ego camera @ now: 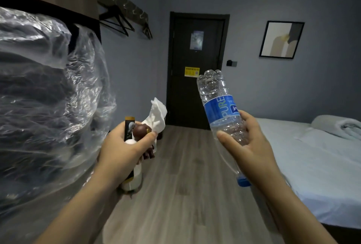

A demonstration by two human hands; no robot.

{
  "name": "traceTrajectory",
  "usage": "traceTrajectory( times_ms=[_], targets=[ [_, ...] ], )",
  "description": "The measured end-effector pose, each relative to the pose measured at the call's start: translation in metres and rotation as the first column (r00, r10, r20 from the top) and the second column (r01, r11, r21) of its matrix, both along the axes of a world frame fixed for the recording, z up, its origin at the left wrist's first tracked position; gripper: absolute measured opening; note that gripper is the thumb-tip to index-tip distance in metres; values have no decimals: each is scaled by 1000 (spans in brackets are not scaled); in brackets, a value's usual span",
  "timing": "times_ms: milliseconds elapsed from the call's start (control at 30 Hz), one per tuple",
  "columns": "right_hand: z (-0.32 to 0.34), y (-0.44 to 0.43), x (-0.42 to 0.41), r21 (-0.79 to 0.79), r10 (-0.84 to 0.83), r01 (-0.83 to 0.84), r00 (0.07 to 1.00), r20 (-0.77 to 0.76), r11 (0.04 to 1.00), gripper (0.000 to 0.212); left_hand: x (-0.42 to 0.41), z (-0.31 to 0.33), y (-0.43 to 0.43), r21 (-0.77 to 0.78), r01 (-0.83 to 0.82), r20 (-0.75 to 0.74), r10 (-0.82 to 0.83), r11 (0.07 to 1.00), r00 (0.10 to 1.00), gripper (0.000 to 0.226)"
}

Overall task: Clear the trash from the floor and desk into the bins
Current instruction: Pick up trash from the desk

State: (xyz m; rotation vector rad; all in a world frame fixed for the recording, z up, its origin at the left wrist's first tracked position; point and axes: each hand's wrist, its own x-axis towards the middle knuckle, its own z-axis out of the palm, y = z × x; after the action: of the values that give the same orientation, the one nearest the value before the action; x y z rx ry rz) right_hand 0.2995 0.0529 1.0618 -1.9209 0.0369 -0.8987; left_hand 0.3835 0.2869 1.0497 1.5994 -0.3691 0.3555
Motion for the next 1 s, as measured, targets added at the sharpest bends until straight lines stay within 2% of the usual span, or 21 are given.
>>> traceTrajectory(
  times_ms=[433,633,1000],
  targets=[
    [-15,-120,229,42,-4,4,1000,-11,999,66,235,-5,-122,110,14,14,-15,994,1000,16],
    [-2,-178,351,63,69,-68,997,-15,996,52,335,10,-184,102,4,-18,-2,995,1000,16],
    [-5,-201,581,21,153,-152,986,-61,988,57,547,0,-207,135,-91,3,91,987,996,15]
  ],
)
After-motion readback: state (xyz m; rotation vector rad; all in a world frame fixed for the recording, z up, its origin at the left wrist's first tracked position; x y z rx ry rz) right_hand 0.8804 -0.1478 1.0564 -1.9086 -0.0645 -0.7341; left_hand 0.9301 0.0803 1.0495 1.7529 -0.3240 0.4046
